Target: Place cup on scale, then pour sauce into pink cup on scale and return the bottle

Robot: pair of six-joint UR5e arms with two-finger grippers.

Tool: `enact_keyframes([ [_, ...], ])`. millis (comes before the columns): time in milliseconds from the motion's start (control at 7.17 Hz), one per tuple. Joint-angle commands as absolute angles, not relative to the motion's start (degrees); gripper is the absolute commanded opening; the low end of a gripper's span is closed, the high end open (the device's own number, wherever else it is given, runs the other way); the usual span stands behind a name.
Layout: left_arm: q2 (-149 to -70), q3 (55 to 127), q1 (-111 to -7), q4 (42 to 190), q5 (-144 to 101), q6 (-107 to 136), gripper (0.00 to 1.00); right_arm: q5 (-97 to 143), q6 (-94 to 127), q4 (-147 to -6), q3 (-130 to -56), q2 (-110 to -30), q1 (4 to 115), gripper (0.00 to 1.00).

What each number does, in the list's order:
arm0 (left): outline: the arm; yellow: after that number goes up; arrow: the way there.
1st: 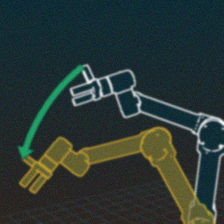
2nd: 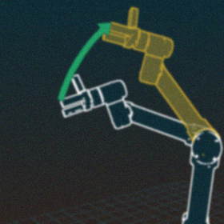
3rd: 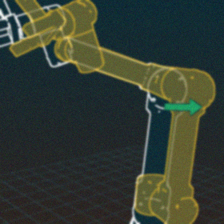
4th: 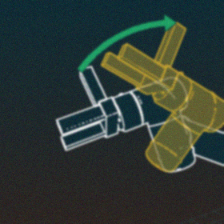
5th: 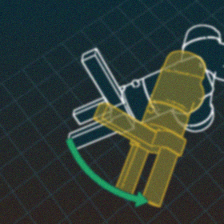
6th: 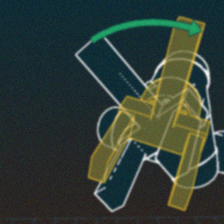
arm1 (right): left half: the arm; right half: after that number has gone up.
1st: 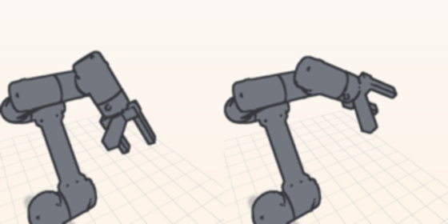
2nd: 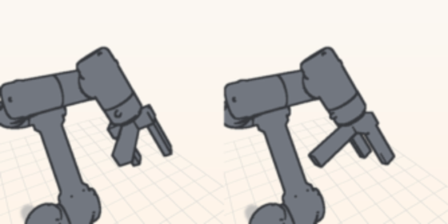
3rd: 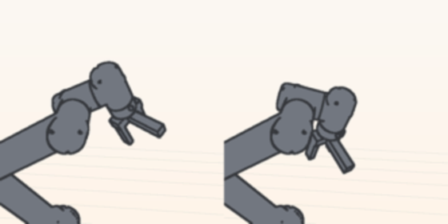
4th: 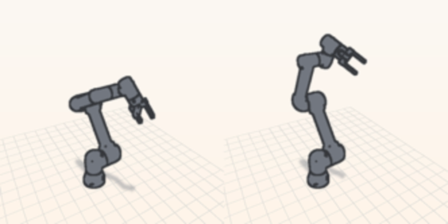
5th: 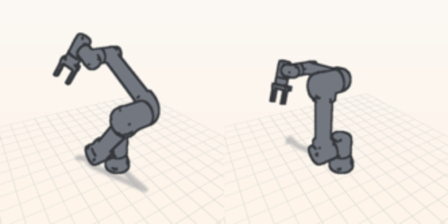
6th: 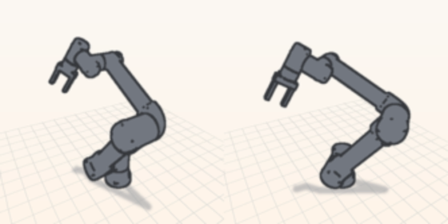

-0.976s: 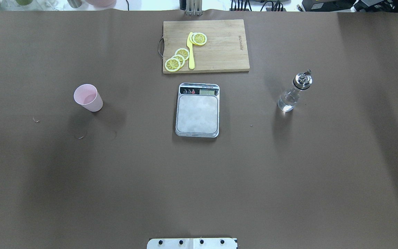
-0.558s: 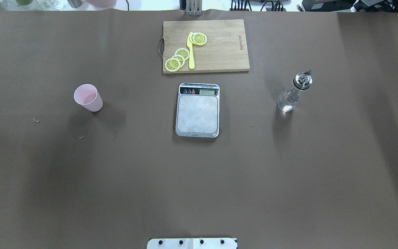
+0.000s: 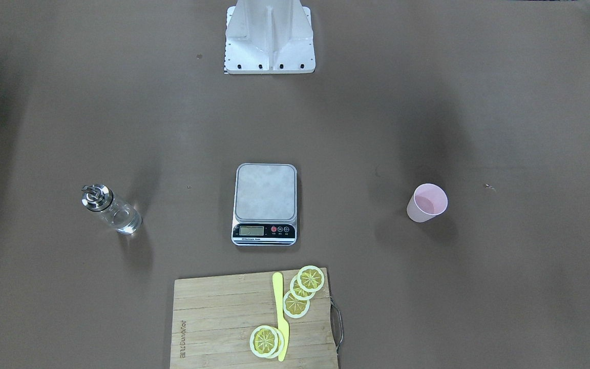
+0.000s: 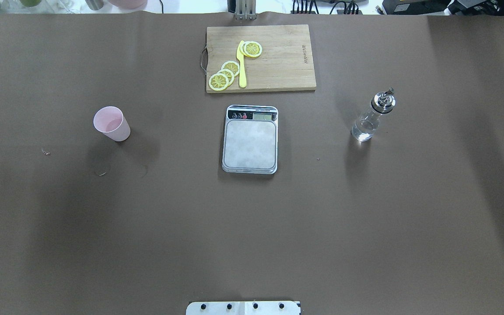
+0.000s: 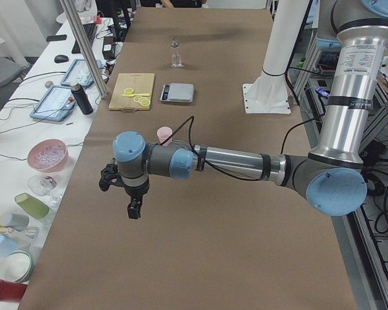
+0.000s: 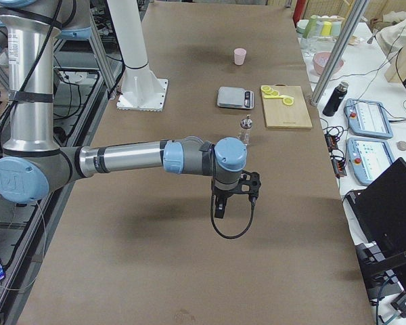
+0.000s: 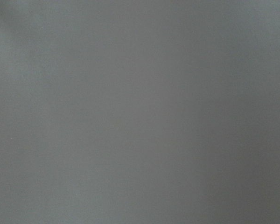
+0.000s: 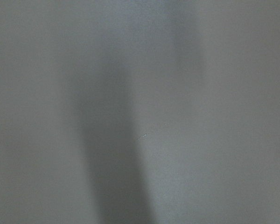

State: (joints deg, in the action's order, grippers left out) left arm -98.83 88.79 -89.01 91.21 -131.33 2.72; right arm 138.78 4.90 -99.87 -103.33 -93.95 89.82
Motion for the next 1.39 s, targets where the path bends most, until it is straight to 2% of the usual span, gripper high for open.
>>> enact_keyframes([
  [0,-102.03,92.25,-83.55,90.88,-130.87,12.75,0.98,138.69,4.83,-99.76,-103.71,-92.90,89.82,1.00],
  [139,-103.17,96.11,-75.23,91.05,-130.61,23.45,0.98,138.69,4.83,-99.76,-103.71,-92.73,89.82,1.00],
  [418,-109.57,98.08,-64.56,91.23,-130.69,40.45,0.98,138.60,4.83,-98.36,-103.71,-92.72,89.82,1.00],
  [697,-111.44,97.57,-58.04,96.12,-126.50,47.43,0.98,138.52,4.83,-97.22,-106.58,-92.11,89.82,1.00],
  [837,-111.27,96.60,-57.05,98.41,-124.30,48.94,0.98,138.69,4.83,-96.25,-110.27,-89.50,89.82,1.00],
  [1115,-111.09,95.54,-55.99,99.75,-122.45,49.30,0.98,138.69,5.01,-95.98,-110.04,-81.95,88.87,1.00],
  [1255,-111.27,95.45,-54.77,99.84,-121.65,50.96,0.98,137.91,7.01,-95.98,-109.95,-81.31,87.20,1.00],
])
